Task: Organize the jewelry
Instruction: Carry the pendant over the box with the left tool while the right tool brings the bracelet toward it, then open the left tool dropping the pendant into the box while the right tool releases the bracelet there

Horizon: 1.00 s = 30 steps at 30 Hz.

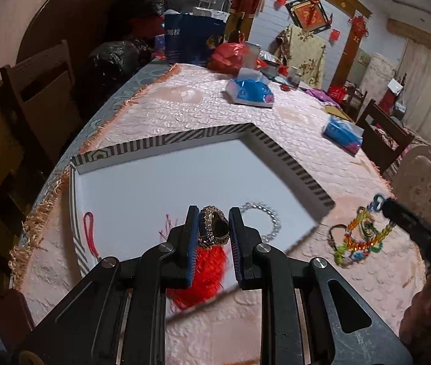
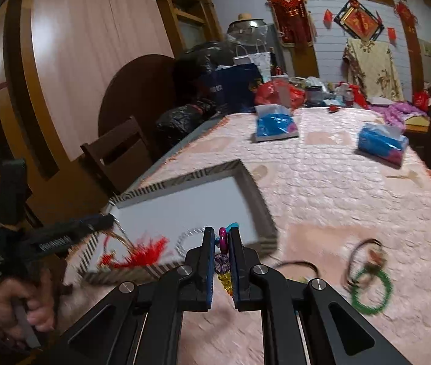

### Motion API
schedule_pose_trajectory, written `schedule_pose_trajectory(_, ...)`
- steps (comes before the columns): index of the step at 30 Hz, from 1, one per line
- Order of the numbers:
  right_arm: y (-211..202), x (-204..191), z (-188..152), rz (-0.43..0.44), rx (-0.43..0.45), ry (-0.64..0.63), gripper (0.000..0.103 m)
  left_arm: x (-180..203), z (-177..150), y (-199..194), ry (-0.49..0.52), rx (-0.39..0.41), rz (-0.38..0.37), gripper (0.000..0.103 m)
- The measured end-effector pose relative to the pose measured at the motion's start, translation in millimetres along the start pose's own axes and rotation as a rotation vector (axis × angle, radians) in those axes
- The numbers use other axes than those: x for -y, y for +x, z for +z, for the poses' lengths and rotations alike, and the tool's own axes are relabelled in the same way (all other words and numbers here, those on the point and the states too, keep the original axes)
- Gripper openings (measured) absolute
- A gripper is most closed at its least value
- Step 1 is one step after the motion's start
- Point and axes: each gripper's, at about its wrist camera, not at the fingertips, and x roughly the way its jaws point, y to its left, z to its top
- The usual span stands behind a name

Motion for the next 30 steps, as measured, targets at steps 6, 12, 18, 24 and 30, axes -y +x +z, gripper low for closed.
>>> schedule_pose_trajectory(6, 30, -15, 24, 0.147, 0.017, 0.026, 0.008, -6, 3, 18, -0.007, -0.015, 0.024, 0.018)
schedule_pose_trajectory(12, 82, -13, 16, 0.165, -0.073, 0.041, 0.008, -11, -8, 42, -0.019, -0.061, 0.054, 0.018)
schedule_pose_trajectory(18, 107, 2, -4, 0.128, -0.137, 0.065, 0.008, -9, -16, 50, -0.008, -0.065, 0.082, 0.018)
schedule_pose_trajectory(24, 115, 5, -12, 0.100, -0.179, 0.045, 0.008, -9, -23, 52, -0.006, -0.069, 0.101, 0.018)
schedule_pose_trajectory(30, 119, 3, -16, 0.076, -0.209, 0.031, 0.019, -11, -30, 49, -0.015, -0.067, 0.109, 0.026)
